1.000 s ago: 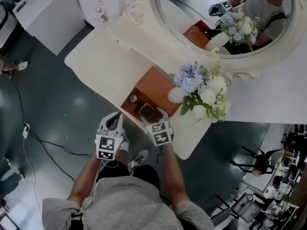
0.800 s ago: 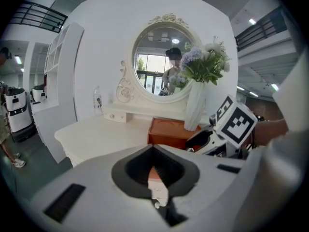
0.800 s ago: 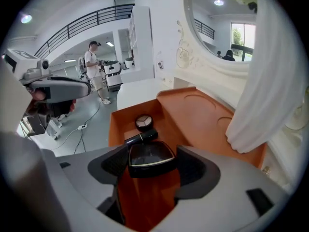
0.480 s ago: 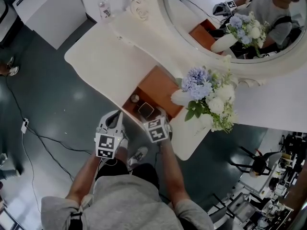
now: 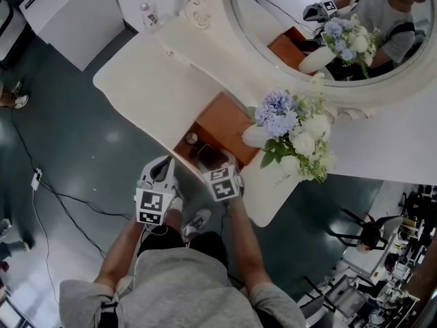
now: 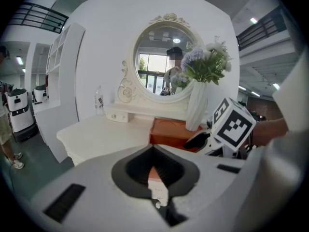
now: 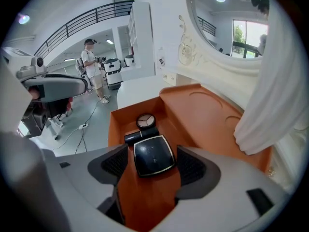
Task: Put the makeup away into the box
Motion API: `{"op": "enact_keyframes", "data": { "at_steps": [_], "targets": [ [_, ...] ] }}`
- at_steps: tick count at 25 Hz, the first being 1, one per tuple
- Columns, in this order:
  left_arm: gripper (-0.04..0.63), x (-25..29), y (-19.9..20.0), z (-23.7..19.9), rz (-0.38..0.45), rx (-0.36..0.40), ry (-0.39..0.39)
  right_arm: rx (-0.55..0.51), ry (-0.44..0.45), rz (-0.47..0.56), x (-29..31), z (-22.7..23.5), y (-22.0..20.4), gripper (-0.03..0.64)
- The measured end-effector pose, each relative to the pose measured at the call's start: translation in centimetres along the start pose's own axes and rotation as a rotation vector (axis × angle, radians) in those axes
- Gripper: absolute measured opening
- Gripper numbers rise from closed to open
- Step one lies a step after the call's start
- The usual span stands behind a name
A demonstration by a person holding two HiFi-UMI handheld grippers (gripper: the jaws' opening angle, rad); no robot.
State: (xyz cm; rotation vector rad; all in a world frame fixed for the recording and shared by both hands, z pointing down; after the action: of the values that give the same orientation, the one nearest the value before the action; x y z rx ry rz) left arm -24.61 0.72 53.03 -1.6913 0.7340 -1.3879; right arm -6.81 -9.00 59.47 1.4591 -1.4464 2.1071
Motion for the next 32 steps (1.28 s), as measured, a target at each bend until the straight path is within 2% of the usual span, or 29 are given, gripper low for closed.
{"op": "enact_keyframes", "data": {
  "at_steps": [8,15,24,27,32],
  "targets": [
    [0.0,-1.5,1.9,2.5,0.063,0.046,-0.004,0.013,-0.043,0.14,-5.5,-0.4,0.9,0.325],
    [0.0,-4.0,3.7,6.7,0.128,0.095,-0.021,0.062,-0.099,0.295,-13.1,-0.3,-0.9,0.32],
    [0.002,-7.4,5.5,12.8,0.205,0.159,-0.066,0.114,-0.254,0.486,-22.5,-0.5,-5.3,0.214],
    [0.0,-8.4,5.8,14.8,0.22,0.182,-0.085,0.149,-0.312,0.558,-25.5,-1.0,-7.0,0.148],
    [0.002,-9.7,6.2,17.9,0.249,0.21,-0.117,0.184,-0.383,0.642,-29.4,-1.5,-10.1,0.111]
  ]
}}
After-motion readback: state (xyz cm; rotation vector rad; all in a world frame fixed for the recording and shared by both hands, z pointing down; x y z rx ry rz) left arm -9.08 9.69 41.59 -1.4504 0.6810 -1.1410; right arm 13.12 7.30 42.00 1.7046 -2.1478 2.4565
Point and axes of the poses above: the fingertips, and each gripper's own axes: x forward along the fingers, z to its right, y out of its top, the point moved 10 cm from there along -x, backward along the fingers, and after that the axes turned 1 degree about -x, right-handed, at the moved point
